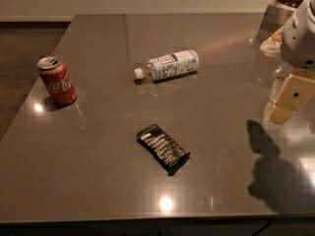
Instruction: Move rxbar chocolate near blue plastic bottle
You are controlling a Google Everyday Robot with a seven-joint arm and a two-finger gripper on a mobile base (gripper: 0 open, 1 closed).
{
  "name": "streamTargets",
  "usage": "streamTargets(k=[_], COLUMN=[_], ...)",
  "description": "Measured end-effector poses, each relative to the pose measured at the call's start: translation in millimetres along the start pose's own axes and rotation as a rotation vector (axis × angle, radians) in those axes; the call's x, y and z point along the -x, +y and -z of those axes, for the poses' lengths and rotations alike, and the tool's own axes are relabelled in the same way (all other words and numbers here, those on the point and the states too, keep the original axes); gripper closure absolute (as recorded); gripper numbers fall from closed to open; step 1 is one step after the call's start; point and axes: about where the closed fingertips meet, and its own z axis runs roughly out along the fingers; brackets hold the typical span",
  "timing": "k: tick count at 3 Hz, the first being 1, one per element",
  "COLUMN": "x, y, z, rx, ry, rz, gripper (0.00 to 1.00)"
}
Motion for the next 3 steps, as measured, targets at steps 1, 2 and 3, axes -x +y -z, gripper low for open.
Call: streamTargets(k=[1, 2, 3], x=[17.4, 37.4, 64.0], y=[13.5, 32.4, 55.8], z=[-6.9, -19.7, -42.3], rx=[0.009, 0.043, 0.094], ry=[-0.01, -0.021, -0.044], rz=[-0.007, -0.017, -0.035], gripper=[0.0, 0.0, 0.0])
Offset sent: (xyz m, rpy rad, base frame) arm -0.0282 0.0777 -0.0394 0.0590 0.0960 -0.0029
